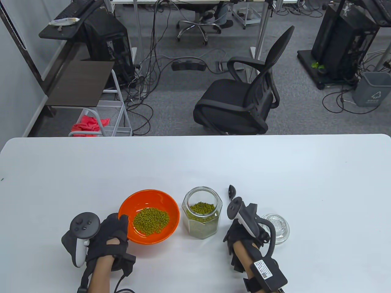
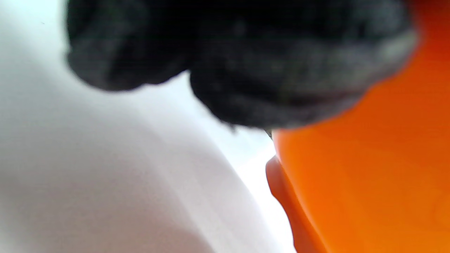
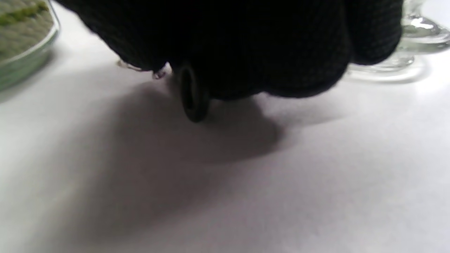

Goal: Portion mung beans with measuring scoop (Bowl in hand)

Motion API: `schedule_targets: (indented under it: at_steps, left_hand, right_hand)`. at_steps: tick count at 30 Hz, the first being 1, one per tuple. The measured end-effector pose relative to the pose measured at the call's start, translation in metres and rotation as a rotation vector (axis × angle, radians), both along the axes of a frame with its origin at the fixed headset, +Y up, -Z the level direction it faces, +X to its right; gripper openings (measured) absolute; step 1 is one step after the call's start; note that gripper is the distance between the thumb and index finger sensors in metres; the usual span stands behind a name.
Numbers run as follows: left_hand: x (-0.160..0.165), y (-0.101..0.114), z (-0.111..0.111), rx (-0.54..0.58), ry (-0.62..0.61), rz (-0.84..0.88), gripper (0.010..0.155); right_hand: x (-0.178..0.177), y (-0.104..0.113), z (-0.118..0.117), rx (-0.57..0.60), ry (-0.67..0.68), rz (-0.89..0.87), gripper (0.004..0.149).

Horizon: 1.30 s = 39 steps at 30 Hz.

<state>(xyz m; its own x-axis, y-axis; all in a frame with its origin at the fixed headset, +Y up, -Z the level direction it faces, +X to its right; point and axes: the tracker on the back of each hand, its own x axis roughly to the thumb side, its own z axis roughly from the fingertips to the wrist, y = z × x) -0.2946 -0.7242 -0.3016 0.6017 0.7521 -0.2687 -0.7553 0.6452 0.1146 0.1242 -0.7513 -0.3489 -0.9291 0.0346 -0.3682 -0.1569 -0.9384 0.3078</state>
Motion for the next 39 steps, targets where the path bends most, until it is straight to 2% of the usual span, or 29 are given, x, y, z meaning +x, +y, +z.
schedule_targets:
  at_steps: [17, 39]
  left_hand:
    - [0.000, 0.000, 0.000, 0.000, -0.003, 0.000, 0.053]
    - [0.000, 0.000, 0.000, 0.000, -0.002, -0.003, 0.052]
  right_hand:
    - [-0.001, 0.000, -0.001, 0.021, -0.004, 0.054, 0.039]
    - [0.009, 0.010, 0.000, 0.048, -0.037, 0.002, 0.043]
